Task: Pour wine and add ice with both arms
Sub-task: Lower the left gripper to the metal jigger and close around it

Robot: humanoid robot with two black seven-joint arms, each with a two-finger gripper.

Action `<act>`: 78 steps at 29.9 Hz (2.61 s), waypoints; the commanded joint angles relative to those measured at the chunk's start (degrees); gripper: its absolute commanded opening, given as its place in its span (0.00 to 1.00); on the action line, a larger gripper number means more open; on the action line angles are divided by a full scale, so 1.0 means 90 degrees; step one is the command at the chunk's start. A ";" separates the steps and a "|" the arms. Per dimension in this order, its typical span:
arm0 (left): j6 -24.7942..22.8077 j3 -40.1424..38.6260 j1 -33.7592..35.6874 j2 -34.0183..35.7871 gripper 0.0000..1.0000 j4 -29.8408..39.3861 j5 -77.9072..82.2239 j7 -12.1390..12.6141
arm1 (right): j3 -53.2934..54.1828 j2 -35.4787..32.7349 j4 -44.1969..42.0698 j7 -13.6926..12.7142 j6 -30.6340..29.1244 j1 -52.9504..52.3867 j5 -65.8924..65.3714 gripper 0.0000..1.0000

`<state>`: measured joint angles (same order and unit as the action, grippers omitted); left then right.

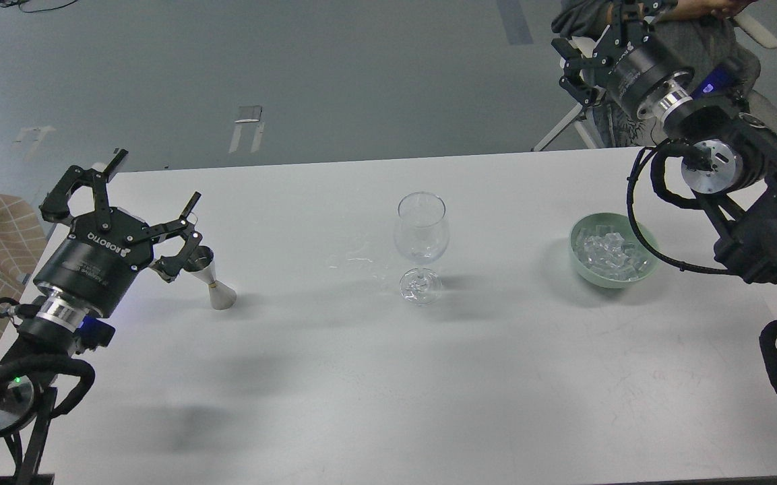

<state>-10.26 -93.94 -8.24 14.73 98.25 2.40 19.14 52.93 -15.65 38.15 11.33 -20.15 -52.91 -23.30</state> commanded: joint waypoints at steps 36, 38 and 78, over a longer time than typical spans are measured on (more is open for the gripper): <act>-0.0071 -0.0128 0.0134 -0.1637 0.97 -0.2351 0.0446 -0.0154 | -0.0090 0.0000 -0.0011 -0.0039 0.0012 0.0068 -0.0078 1.00; -0.0052 -0.0128 0.0231 -0.1637 0.97 -0.2439 0.0465 -0.0154 | -0.0100 0.0000 -0.0011 -0.0039 0.0012 0.0068 -0.0078 1.00; 0.0437 -0.0118 0.1130 -0.1637 0.22 -0.3260 0.0866 -0.0252 | -0.0100 0.0029 -0.0021 -0.0039 0.0090 0.0156 -0.0087 1.00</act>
<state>-6.39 -94.92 1.94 0.00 68.94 10.27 16.71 52.03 -15.44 37.97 10.99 -19.33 -51.49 -24.08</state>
